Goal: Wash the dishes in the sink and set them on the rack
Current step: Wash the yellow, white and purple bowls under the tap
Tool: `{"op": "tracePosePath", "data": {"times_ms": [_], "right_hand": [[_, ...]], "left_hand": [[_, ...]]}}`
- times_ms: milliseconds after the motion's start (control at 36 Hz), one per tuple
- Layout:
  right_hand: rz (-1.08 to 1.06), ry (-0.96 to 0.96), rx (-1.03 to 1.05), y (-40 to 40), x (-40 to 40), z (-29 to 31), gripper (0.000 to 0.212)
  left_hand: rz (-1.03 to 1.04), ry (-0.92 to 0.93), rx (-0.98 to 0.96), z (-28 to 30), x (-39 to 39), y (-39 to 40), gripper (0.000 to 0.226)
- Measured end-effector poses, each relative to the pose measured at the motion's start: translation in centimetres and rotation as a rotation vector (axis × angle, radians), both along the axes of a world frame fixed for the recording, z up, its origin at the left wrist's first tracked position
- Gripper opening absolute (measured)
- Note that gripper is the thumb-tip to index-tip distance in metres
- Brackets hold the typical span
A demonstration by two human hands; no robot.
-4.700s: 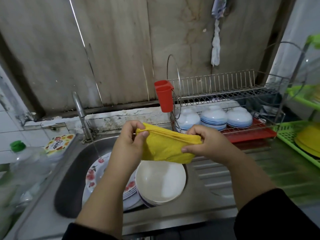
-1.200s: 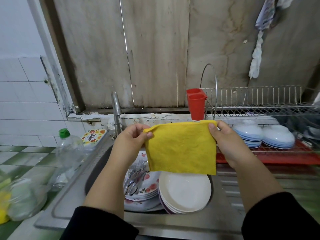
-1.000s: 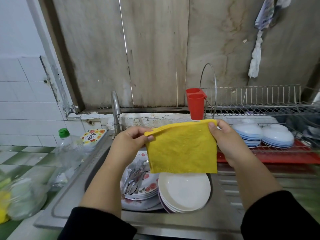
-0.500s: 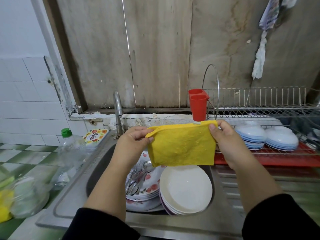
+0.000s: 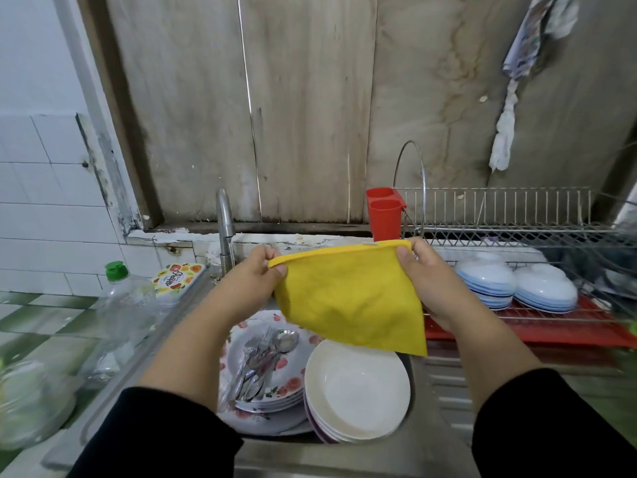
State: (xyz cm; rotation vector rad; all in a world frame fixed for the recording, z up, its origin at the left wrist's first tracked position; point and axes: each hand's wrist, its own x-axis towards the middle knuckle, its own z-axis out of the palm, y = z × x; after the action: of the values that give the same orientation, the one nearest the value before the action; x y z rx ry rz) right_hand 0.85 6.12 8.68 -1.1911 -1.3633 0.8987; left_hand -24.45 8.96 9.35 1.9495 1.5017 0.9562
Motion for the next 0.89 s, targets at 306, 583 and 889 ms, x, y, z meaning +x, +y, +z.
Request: {"op": "tracePosePath", "data": {"times_ms": [306,583,889], "right_hand": [[0.003,0.731,-0.352,2.0,-0.9,-1.4,0.037],[-0.052,0.904,-0.420,0.1,-0.9,-6.4,0.033],[-0.092,0.698,-0.342,0.0,-3.8,-4.9,0.033]], "left_hand": [[-0.232,-1.501,-0.780,-6.0,5.2,-3.3,0.055],[-0.210,-1.493,-0.895,-7.1,3.9,-2.9,0.042],[-0.230,-1.286,-0.787,-5.3,3.9,-4.1,0.060]]}}
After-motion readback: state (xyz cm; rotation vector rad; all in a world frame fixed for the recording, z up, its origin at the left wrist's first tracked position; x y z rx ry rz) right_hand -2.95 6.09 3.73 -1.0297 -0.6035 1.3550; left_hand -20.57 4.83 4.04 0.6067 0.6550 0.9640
